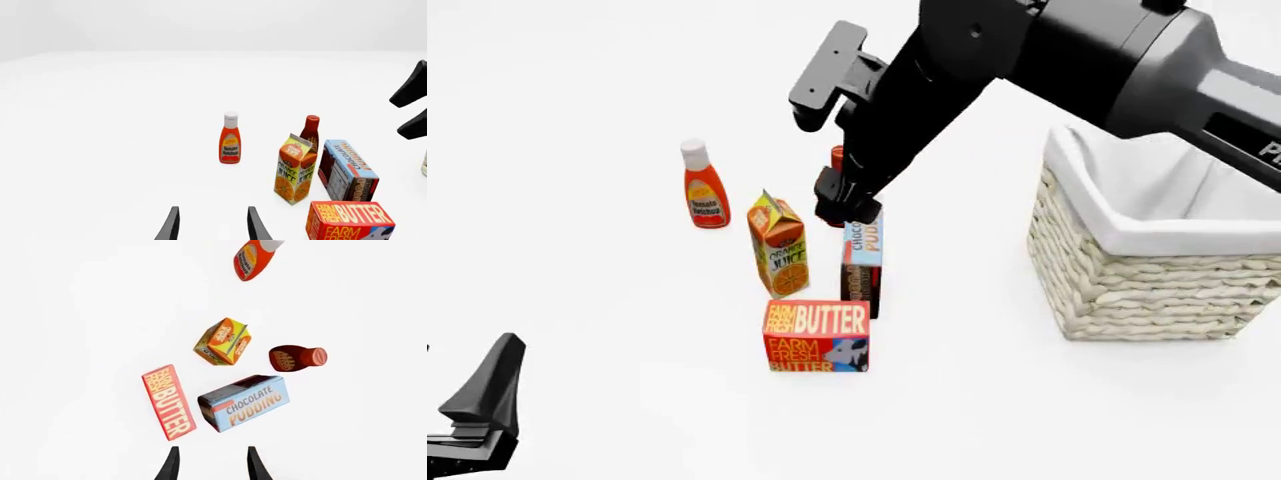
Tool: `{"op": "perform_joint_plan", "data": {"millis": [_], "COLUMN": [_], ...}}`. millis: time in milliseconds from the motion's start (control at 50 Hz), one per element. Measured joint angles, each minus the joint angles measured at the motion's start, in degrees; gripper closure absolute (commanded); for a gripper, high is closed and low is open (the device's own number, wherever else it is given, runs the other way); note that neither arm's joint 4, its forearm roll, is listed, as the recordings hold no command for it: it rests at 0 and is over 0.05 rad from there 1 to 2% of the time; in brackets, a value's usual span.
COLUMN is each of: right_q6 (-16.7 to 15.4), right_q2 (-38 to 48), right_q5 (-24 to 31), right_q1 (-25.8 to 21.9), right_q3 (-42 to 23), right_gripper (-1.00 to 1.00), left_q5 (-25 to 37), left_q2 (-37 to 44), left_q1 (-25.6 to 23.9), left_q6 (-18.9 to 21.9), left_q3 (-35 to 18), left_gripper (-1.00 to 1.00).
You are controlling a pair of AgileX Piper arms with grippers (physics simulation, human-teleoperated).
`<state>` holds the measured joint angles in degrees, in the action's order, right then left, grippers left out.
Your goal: Pick the butter and place it in the basket.
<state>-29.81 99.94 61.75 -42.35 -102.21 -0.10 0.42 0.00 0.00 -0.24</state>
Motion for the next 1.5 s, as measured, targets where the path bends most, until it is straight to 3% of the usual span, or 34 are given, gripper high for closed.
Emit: {"op": "perform_joint_plan", "data": {"millis": [700, 1500], "right_q6": [-1.80, -1.93], "right_q2": [14.41, 20.39], "right_q5": [6.79, 8.08], "right_q1": [-2.54, -7.75], "right_q3": [-15.64, -17.95], "right_gripper": [-1.00, -1.00], "left_q5": [0.00, 0.00], "left_q2": [0.00, 0.00], "left_q1": [0.00, 0.00], "left_q6": [0.00, 0.00], "left_q3": [0.00, 0.00], "left_gripper": [-1.00, -1.00]}}
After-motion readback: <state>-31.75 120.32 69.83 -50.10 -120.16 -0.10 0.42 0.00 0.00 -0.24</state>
